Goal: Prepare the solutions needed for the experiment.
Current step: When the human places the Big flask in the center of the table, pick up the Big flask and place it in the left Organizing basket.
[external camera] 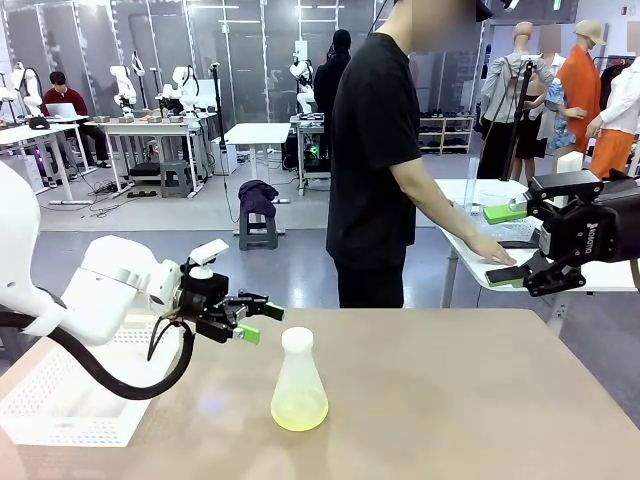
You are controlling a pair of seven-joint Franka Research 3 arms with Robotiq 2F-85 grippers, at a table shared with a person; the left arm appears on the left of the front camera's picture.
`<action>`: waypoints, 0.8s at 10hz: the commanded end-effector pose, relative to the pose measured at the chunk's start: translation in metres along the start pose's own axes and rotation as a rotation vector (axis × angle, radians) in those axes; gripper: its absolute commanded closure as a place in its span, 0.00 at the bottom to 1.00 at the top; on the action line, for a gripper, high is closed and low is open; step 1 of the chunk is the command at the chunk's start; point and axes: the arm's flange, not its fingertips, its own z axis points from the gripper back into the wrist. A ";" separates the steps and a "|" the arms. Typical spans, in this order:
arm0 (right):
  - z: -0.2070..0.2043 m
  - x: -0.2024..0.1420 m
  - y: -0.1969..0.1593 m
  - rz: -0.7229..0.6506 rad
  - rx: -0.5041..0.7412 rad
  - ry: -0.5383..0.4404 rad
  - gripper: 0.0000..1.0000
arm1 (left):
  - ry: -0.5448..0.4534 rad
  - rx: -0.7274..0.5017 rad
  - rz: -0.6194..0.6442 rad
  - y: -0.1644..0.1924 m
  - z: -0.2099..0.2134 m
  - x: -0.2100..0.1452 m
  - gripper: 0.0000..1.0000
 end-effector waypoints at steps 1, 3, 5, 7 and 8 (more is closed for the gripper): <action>0.000 0.001 0.000 0.008 0.012 -0.002 0.00 | -0.031 -0.070 -0.026 0.011 0.001 -0.011 0.00; 0.000 0.001 0.000 0.008 0.012 -0.002 0.00 | -0.058 -0.102 -0.026 0.014 -0.002 -0.016 0.00; 0.000 0.001 0.000 0.008 0.012 -0.002 0.00 | -0.042 -0.054 0.004 0.007 -0.005 -0.018 0.00; 0.000 0.001 0.000 0.008 0.012 -0.002 0.00 | -0.042 -0.054 0.004 0.007 -0.005 -0.018 0.00; 0.000 0.001 0.000 0.008 0.012 -0.002 0.00 | -0.042 -0.054 0.004 0.007 -0.005 -0.018 0.00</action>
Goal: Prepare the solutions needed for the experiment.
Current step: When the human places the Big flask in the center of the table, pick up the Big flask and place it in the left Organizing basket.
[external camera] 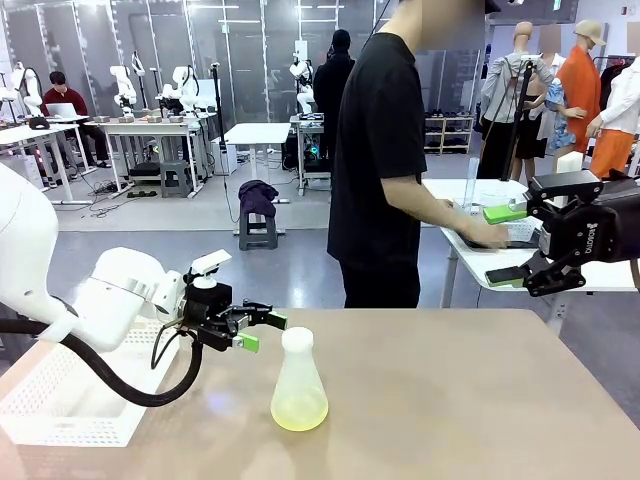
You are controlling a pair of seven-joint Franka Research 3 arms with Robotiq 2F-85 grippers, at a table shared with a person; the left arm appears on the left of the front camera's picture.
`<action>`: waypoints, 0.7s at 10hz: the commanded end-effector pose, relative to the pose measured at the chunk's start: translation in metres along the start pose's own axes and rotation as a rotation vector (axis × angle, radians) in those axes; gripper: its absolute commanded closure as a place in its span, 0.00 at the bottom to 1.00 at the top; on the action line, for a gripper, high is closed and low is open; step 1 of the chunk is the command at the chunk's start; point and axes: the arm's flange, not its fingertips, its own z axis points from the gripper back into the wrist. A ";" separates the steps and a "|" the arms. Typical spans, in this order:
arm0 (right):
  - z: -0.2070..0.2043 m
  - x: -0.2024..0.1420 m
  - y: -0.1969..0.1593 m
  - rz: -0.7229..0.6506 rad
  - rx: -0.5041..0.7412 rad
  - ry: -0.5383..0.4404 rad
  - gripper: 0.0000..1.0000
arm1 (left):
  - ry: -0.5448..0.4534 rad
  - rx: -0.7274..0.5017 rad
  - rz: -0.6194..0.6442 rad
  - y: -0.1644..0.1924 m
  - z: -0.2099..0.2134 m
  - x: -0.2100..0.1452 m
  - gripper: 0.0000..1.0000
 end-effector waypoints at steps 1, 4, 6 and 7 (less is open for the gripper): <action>0.000 0.001 0.000 0.008 0.012 -0.002 0.00 | 0.006 0.018 -0.002 -0.002 -0.001 0.003 0.00; 0.000 0.001 0.000 0.008 0.012 -0.002 0.00 | -0.030 0.010 -0.065 0.014 -0.007 -0.013 0.00; 0.000 0.001 0.000 0.008 0.012 -0.002 0.00 | -0.045 0.044 -0.093 0.026 -0.020 -0.022 0.00; 0.000 0.001 0.000 0.008 0.012 -0.002 0.00 | -0.033 0.041 -0.094 0.032 -0.028 -0.027 0.00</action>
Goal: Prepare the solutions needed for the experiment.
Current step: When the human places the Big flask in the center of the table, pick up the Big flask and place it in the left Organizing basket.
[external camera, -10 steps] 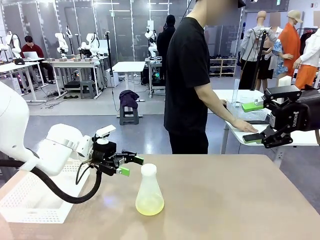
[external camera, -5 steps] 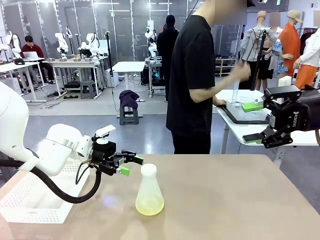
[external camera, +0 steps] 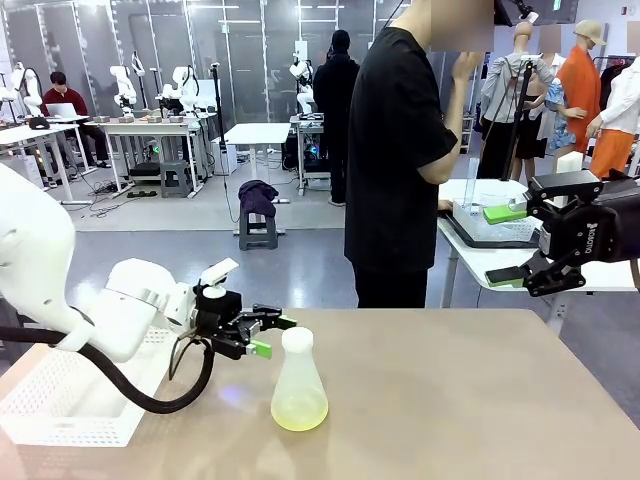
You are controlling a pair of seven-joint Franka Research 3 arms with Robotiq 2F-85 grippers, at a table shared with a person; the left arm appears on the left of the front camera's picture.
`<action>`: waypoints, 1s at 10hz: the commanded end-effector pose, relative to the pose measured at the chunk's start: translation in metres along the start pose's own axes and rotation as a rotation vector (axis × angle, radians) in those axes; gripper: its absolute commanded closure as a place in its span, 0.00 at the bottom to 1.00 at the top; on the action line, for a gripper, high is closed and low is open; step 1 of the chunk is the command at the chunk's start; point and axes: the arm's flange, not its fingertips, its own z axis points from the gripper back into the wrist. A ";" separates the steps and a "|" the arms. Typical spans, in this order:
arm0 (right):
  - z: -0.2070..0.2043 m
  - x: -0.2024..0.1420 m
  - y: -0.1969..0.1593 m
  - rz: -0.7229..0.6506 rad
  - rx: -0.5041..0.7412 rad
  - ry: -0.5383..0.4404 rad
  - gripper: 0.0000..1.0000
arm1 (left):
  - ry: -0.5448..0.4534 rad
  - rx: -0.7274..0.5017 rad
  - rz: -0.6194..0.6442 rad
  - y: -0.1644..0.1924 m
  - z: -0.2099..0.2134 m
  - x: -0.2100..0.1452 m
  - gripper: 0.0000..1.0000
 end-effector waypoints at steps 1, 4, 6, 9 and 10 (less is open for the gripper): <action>0.000 0.001 0.000 0.008 0.012 -0.003 0.00 | -0.004 -0.002 -0.016 0.018 -0.019 -0.008 0.00; 0.000 0.001 0.000 0.008 0.012 -0.003 0.00 | -0.016 -0.098 -0.008 0.018 -0.037 -0.014 0.00; 0.000 0.001 0.000 0.008 0.012 -0.003 0.00 | -0.034 -0.119 0.002 0.015 -0.039 -0.017 0.00; 0.000 0.001 0.000 0.008 0.012 -0.003 0.00 | -0.022 -0.225 0.035 0.012 -0.064 -0.019 0.00; 0.000 0.001 0.000 0.008 0.012 -0.003 0.00 | -0.021 -0.247 0.046 0.013 -0.069 -0.021 0.00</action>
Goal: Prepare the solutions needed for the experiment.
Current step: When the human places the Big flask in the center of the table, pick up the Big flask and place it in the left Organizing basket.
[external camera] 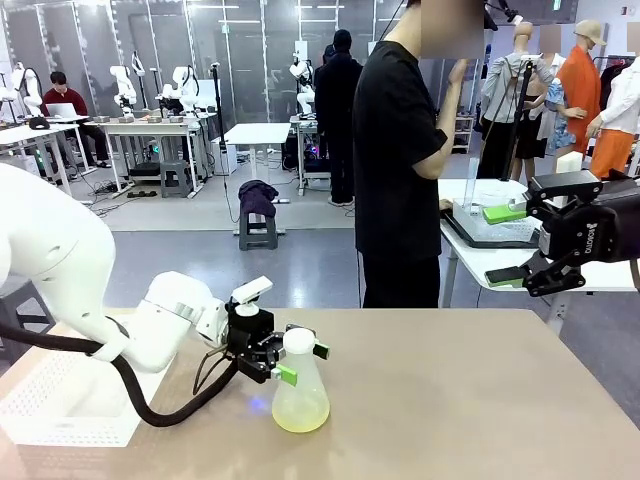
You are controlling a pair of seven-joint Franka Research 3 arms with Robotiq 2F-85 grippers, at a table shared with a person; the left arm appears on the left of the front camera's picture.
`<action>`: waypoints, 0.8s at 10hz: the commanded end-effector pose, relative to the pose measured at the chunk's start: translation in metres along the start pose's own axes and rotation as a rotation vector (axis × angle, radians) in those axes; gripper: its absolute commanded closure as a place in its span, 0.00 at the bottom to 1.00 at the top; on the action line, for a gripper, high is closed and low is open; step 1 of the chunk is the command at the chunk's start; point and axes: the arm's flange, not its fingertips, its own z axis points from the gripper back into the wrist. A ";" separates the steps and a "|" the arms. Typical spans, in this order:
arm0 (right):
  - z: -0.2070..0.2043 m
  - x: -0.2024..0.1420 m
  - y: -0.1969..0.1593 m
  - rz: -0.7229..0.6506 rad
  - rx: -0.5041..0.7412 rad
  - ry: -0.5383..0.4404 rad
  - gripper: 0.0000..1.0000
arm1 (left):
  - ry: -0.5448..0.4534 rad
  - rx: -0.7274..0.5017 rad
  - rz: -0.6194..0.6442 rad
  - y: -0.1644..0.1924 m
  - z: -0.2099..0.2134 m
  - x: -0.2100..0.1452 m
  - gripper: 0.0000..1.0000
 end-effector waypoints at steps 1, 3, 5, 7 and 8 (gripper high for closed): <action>0.000 0.001 0.000 0.008 0.013 -0.003 0.00 | -0.001 -0.049 0.025 0.013 -0.004 -0.002 0.00; 0.000 0.001 0.000 0.008 0.013 -0.003 0.00 | 0.017 -0.056 0.020 0.015 -0.001 -0.003 0.00; 0.000 0.001 0.000 0.008 0.013 -0.003 0.00 | -0.019 -0.045 0.035 0.014 0.004 -0.004 0.19; 0.000 0.001 0.000 0.008 0.013 -0.003 0.00 | -0.017 -0.020 0.041 0.013 0.006 -0.005 0.38; 0.000 0.001 0.000 0.008 0.013 -0.003 0.00 | -0.020 -0.022 0.045 0.013 0.006 -0.005 0.49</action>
